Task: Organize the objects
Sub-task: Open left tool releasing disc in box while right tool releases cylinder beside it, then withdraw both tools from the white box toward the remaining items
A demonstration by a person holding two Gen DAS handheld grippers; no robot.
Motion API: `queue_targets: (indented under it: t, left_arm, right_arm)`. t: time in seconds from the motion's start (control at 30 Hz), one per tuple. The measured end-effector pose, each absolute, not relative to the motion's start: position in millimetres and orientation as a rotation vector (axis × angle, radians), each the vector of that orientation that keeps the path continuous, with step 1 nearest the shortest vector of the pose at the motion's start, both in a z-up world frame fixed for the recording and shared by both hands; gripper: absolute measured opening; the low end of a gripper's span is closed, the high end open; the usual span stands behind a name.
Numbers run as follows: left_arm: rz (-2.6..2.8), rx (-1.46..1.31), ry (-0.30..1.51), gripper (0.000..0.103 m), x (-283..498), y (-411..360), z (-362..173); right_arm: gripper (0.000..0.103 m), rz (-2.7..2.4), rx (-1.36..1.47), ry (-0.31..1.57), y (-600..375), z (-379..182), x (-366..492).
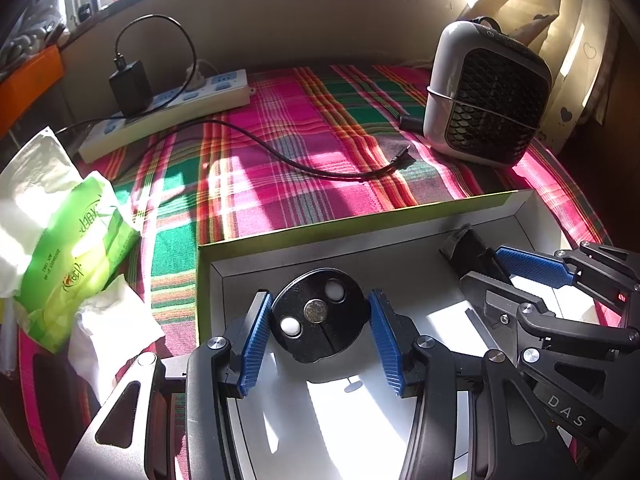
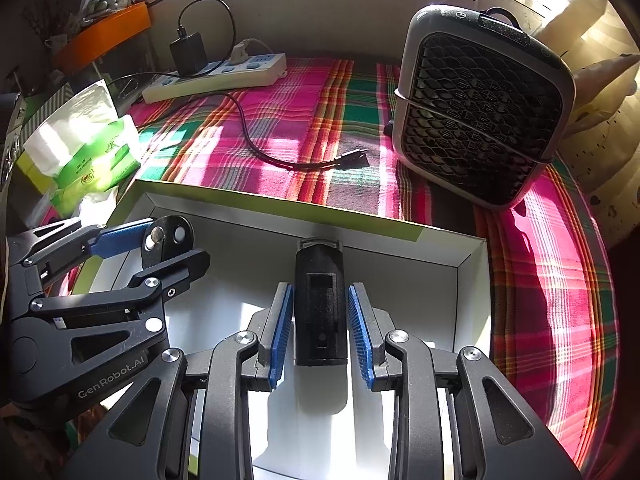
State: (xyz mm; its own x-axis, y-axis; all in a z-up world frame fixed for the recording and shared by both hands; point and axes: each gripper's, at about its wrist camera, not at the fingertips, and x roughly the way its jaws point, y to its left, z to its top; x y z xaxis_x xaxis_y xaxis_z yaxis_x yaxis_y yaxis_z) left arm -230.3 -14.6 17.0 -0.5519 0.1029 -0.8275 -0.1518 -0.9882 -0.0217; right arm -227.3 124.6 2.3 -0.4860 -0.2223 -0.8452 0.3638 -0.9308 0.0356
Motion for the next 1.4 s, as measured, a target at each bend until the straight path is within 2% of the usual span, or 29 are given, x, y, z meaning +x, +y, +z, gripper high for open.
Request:
queue_targets:
  t: [0.1,0.7,1.4]
  left_arm:
    - [2.644,-1.403,0.061,0.048,-228,-17,18]
    - [2.677,-1.349,0.017,0.048,-202,-22,35]
    - [2.742,-1.253,-0.007,0.048,-133,-25,53]
  right_arm:
    - [0.041,-2.447,1.356,0.203,126,3,-225]
    - [0.042,-2.491,1.307,0.17,134,20,-197]
    - [0.042,-2.528,1.219,0.122,151,34,-142]
